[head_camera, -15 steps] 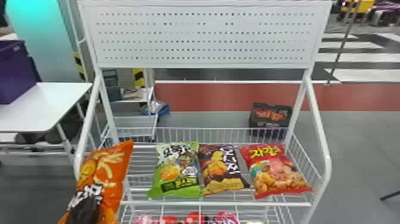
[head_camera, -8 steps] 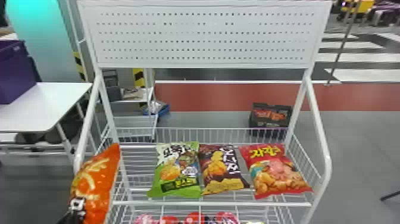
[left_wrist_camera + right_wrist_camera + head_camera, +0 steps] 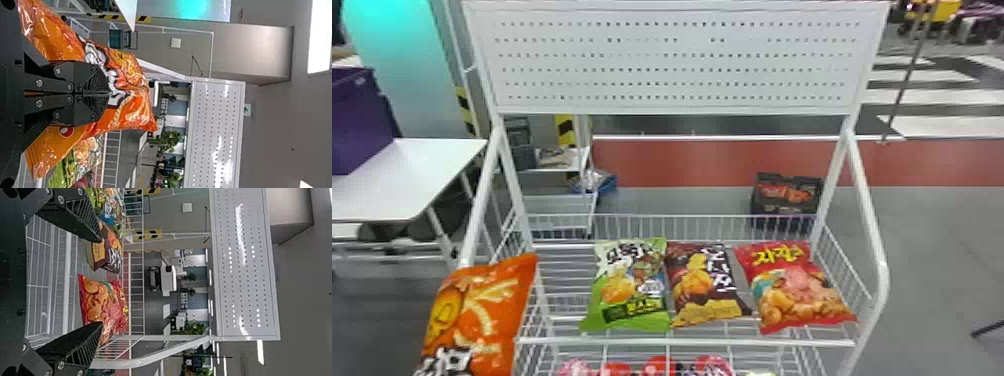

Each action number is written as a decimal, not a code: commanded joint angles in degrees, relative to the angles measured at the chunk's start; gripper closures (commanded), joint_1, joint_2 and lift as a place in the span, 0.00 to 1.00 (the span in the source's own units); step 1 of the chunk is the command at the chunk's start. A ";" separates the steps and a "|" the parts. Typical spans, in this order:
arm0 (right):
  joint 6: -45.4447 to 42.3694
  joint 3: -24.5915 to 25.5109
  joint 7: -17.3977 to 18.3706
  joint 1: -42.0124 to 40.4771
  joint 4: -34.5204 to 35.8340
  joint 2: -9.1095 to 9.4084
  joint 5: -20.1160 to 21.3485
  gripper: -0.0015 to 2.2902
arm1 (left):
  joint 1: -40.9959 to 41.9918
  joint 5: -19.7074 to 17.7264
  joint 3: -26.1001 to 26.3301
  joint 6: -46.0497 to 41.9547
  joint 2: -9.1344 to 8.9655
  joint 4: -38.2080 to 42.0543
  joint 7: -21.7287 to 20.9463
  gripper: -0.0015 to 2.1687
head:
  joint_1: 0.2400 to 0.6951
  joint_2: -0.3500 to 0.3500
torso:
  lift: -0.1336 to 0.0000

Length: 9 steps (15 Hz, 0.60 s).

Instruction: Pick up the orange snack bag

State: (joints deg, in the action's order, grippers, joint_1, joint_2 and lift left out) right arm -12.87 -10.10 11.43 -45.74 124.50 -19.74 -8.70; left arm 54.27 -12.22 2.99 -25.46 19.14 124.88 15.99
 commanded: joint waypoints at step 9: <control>0.00 0.08 0.26 -0.14 0.22 -0.12 0.00 0.06 | 0.05 0.09 -0.71 -0.59 -0.07 -0.60 0.01 0.75 | 0.57 0.50 | 1.00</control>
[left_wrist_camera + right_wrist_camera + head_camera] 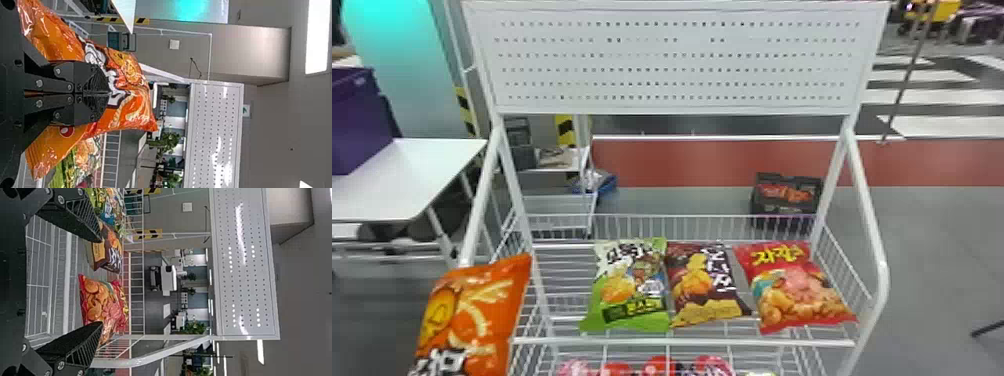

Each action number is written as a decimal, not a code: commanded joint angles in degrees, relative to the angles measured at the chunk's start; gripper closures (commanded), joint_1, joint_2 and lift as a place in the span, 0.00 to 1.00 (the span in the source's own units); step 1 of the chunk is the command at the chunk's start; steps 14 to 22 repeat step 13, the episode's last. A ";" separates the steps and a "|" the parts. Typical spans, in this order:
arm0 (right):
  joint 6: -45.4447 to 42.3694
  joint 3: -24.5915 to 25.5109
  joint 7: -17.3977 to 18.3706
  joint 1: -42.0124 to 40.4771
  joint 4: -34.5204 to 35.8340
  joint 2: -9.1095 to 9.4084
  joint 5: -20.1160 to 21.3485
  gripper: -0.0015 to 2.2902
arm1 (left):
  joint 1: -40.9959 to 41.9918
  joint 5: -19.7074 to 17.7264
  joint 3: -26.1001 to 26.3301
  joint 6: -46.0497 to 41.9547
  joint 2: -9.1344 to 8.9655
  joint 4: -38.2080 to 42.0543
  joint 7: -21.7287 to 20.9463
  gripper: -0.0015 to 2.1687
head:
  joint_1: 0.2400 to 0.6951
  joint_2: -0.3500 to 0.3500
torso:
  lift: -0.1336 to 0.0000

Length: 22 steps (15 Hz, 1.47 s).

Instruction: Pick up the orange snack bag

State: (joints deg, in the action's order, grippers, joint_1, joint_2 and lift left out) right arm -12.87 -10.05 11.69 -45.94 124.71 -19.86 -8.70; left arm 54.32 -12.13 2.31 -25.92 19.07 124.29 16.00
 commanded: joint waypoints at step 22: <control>0.00 0.12 0.00 0.85 -0.52 0.00 -0.26 0.06 | -0.53 0.00 -0.02 0.04 0.00 -0.45 -0.35 0.75 | 0.57 0.50 | 1.00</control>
